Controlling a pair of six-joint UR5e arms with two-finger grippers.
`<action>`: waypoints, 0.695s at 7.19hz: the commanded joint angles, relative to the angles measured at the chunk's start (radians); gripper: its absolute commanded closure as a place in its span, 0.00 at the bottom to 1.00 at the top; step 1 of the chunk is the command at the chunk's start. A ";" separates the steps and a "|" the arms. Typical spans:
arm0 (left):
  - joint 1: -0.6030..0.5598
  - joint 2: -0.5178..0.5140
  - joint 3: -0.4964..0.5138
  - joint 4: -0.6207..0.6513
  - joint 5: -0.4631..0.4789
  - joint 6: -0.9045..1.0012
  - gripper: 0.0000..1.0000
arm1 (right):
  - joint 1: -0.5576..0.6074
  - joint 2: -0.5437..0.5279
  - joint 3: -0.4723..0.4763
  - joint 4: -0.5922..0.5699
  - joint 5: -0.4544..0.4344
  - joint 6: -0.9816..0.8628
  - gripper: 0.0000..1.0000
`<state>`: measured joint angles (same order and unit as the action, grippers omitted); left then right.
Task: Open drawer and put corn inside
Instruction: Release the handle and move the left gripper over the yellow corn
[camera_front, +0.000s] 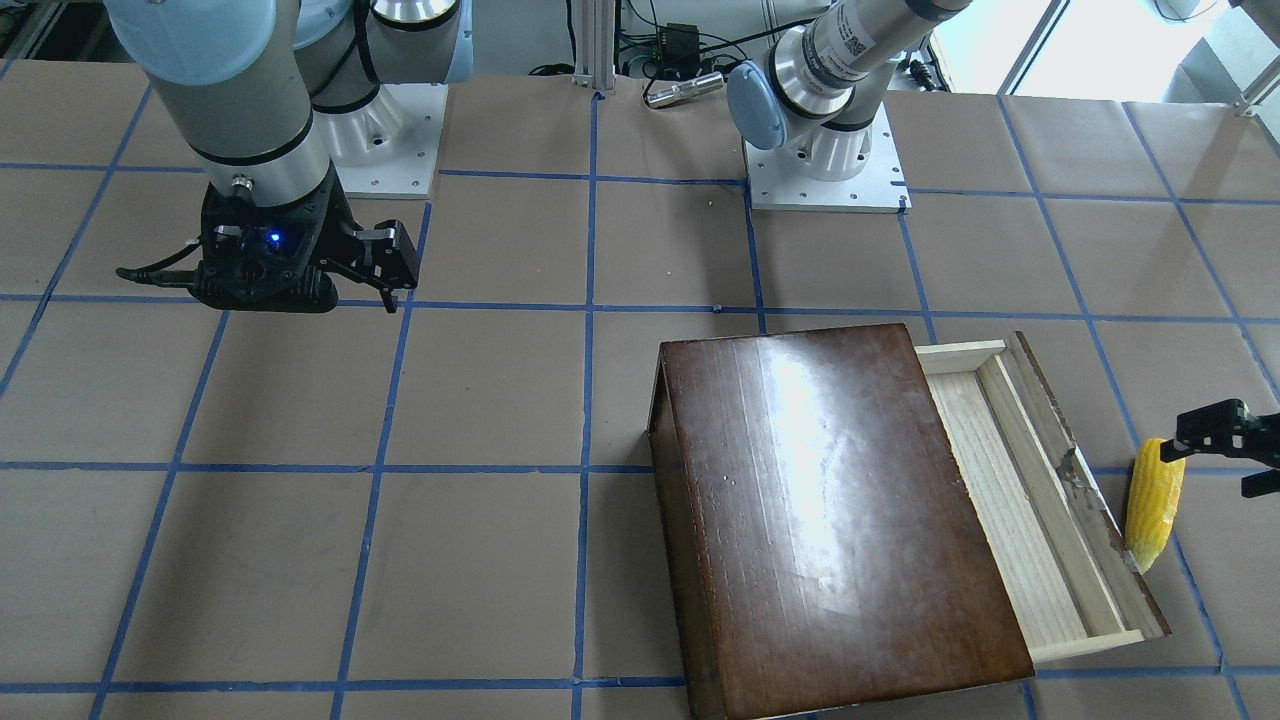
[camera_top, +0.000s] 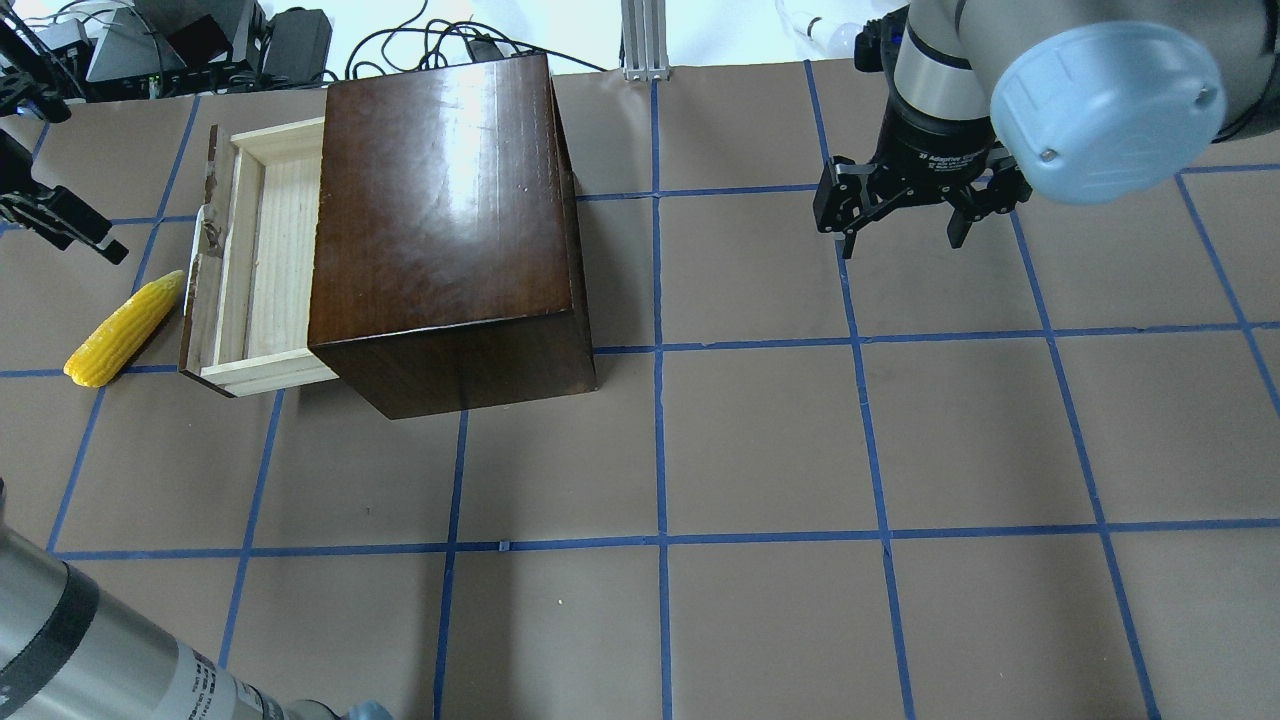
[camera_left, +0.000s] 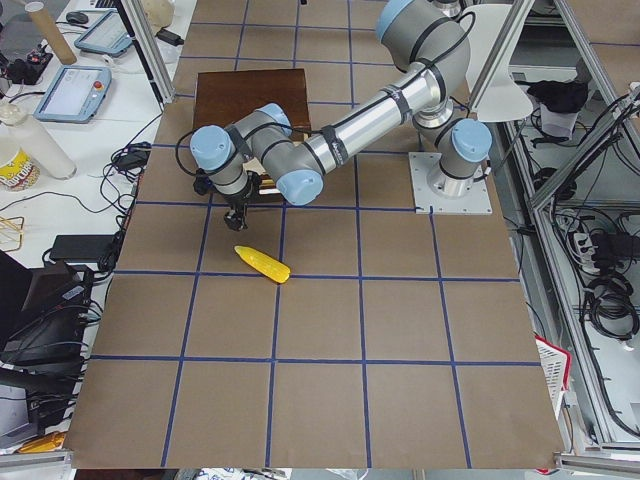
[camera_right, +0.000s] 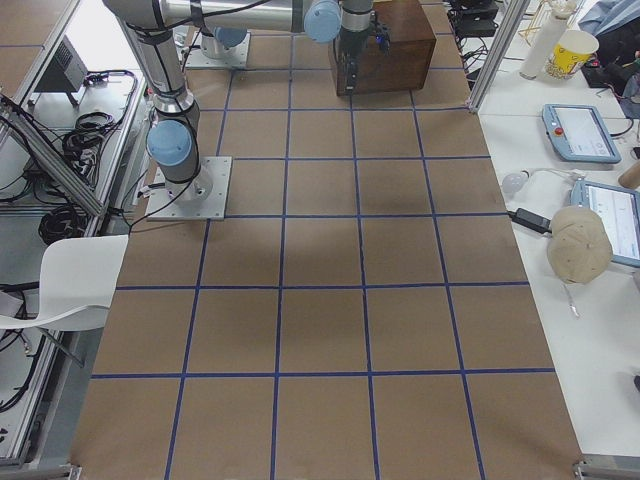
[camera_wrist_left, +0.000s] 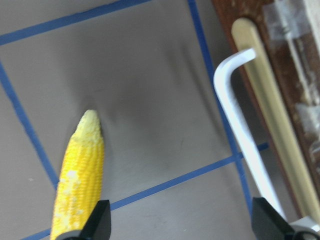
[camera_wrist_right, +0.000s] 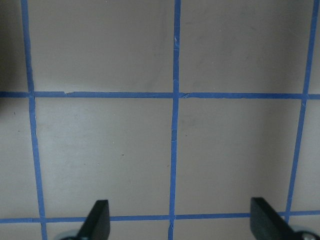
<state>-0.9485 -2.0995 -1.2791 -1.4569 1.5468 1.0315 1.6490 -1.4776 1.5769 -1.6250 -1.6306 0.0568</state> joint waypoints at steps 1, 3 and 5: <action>0.042 -0.020 -0.060 0.123 0.010 0.134 0.00 | 0.000 0.000 0.000 0.000 0.000 0.000 0.00; 0.043 -0.031 -0.158 0.304 0.062 0.210 0.00 | 0.000 0.000 0.000 0.000 0.000 0.000 0.00; 0.043 -0.062 -0.210 0.383 0.068 0.269 0.00 | 0.000 0.000 0.000 -0.001 0.000 0.000 0.00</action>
<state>-0.9055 -2.1435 -1.4581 -1.1180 1.6073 1.2681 1.6490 -1.4773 1.5769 -1.6255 -1.6306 0.0568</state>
